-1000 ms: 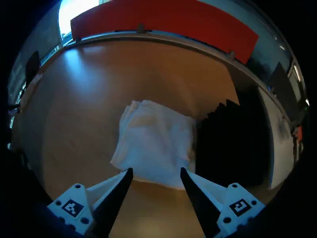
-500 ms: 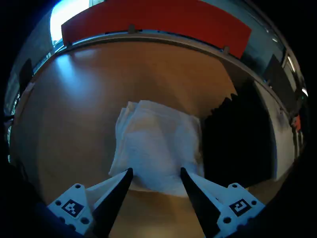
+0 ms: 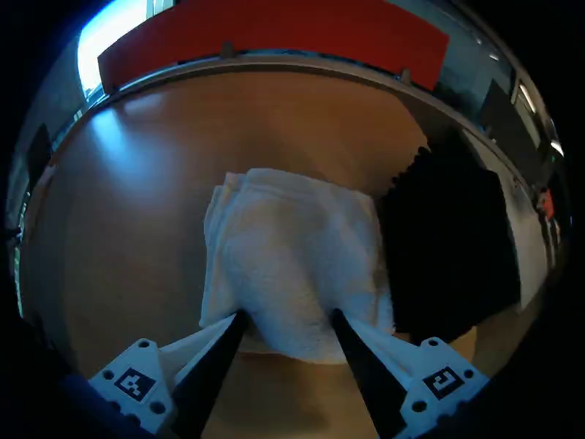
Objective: Fold towel
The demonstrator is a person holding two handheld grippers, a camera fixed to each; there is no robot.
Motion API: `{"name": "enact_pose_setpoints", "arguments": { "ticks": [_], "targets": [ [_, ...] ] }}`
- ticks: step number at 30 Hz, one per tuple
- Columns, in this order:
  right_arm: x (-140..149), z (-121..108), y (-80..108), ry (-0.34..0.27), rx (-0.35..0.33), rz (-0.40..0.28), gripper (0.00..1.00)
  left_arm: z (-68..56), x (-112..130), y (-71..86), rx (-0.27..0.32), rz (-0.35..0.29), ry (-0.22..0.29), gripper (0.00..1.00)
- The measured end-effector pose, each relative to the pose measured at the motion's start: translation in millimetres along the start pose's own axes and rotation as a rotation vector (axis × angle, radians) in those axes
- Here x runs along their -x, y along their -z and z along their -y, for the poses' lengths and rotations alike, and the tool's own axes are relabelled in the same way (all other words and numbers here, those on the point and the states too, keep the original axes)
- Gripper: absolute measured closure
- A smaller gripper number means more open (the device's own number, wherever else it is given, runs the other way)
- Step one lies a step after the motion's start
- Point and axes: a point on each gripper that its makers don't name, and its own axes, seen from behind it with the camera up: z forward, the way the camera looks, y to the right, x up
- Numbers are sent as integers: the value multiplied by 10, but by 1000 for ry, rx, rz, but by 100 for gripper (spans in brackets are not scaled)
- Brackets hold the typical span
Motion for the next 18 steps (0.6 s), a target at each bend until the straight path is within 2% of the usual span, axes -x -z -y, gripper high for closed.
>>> {"name": "enact_pose_setpoints", "arguments": {
  "ticks": [18],
  "targets": [
    [25,10,-42,-46,22,-11,8,-17,-8,4,2,-6,4,5]
  ]
}}
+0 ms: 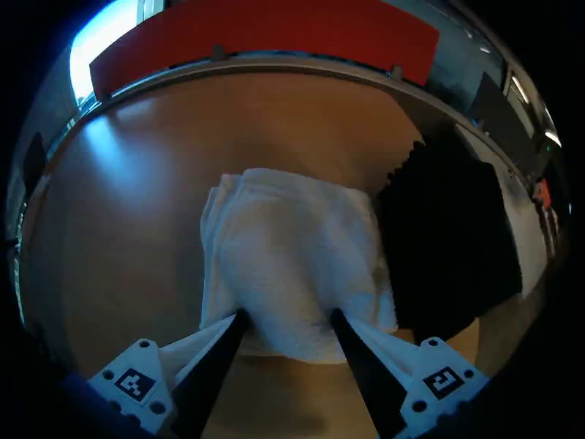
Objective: Fold towel
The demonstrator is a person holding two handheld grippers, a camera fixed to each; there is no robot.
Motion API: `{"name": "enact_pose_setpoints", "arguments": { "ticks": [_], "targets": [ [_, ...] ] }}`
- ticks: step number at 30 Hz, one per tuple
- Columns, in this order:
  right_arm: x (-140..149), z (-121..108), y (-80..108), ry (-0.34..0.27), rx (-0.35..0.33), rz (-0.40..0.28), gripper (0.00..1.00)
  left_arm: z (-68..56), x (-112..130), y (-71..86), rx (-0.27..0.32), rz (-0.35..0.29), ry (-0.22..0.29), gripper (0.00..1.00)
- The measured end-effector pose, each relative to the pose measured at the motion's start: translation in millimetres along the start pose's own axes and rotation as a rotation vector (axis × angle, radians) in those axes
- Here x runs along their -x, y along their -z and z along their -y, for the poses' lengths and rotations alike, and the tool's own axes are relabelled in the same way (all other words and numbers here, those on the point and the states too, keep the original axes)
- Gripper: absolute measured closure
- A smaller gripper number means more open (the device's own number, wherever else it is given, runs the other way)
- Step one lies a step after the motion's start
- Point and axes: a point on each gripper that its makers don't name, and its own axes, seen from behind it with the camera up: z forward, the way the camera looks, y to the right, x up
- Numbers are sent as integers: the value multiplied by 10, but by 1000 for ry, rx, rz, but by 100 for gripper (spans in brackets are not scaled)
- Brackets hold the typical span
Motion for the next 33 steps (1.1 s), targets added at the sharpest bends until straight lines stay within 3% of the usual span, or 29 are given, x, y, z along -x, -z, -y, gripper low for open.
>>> {"name": "enact_pose_setpoints", "arguments": {
  "ticks": [12,18,24,33],
  "targets": [
    [-35,0,12,-14,6,-11,8,-15,-2,22,0,-4,-4,5],
    [-141,6,168,10,-7,-45,8,16,0,41,-4,-8,3,5],
    [-453,-58,435,20,-11,-124,8,22,0,36,-1,-13,13,5],
    [-1033,-144,806,-70,-26,-294,8,1,-24,35,11,-30,29,5]
  ]
}}
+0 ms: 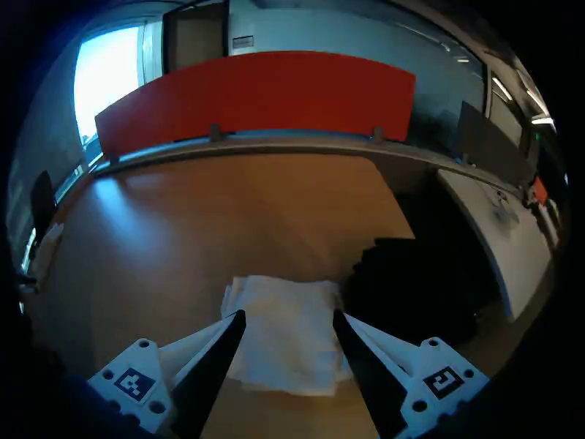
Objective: Fold towel
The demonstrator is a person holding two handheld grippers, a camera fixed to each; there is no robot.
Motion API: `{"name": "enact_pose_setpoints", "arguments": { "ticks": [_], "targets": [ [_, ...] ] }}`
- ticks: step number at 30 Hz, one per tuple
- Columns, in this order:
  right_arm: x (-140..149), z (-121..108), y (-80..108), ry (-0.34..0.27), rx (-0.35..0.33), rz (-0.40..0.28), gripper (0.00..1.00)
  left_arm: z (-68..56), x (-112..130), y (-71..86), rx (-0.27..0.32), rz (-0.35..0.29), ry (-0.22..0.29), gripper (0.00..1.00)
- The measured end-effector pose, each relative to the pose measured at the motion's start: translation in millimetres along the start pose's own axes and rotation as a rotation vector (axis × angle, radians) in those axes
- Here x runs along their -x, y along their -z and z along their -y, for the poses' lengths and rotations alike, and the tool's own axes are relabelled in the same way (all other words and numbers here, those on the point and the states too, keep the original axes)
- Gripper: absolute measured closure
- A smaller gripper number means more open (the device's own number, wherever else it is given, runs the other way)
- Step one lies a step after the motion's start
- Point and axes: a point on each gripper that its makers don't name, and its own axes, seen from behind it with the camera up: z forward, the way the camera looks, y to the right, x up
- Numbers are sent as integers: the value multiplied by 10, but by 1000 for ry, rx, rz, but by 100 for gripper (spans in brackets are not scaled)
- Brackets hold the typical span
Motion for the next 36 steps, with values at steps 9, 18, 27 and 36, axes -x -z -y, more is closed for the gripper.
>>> {"name": "enact_pose_setpoints", "arguments": {
  "ticks": [9,18,27,36],
  "targets": [
    [-393,-10,90,-5,41,-165,0,52,-46,27,-4,-18,13,5],
    [-792,-43,272,-32,104,-328,0,109,-147,52,-6,-41,20,5],
    [-979,-74,388,-33,147,-421,0,134,-223,53,-7,-60,24,5],
    [-1175,-1,523,-29,157,-481,0,156,-345,77,-10,-95,21,5]
  ]
}}
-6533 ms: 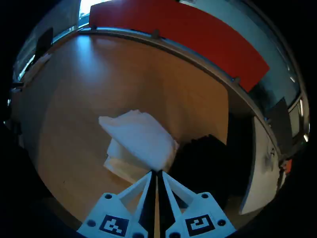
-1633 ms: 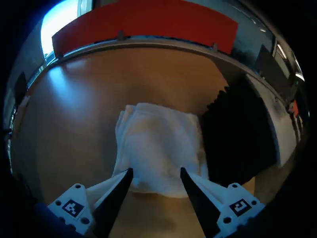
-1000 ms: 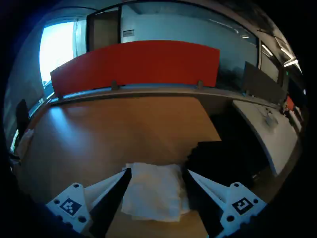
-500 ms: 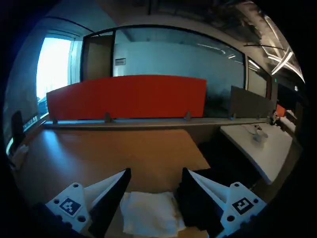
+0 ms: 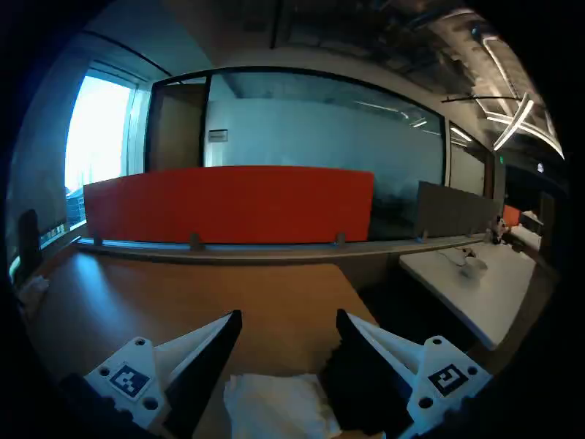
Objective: Fold towel
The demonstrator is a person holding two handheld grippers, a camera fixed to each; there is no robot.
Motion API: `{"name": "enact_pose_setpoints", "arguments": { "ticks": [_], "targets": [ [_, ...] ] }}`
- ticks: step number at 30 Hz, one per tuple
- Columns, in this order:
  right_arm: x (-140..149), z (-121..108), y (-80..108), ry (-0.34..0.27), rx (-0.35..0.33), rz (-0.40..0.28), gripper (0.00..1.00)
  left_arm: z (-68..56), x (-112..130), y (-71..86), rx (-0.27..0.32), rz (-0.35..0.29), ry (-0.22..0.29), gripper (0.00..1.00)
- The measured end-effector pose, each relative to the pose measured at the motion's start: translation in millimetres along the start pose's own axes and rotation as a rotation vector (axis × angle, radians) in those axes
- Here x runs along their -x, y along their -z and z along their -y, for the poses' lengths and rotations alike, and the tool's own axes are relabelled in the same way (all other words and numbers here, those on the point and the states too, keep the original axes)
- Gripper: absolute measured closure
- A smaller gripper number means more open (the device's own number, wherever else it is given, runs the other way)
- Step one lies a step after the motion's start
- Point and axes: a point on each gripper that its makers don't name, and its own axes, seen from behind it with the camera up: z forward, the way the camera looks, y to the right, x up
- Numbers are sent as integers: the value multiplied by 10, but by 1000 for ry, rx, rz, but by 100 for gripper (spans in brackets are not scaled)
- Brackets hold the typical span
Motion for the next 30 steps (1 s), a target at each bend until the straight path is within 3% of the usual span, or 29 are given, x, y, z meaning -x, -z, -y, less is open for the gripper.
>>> {"name": "enact_pose_setpoints", "arguments": {
  "ticks": [9,15,21,30],
  "targets": [
    [-339,159,88,10,2,-82,0,86,-323,4,-15,-97,20,5],
    [-471,350,162,26,-20,-123,0,215,-696,48,-52,-220,27,5],
    [-470,490,161,29,-39,-122,0,334,-1124,117,-88,-363,15,5],
    [-588,738,208,11,-65,-133,0,414,-1651,154,-110,-507,-24,5]
  ]
}}
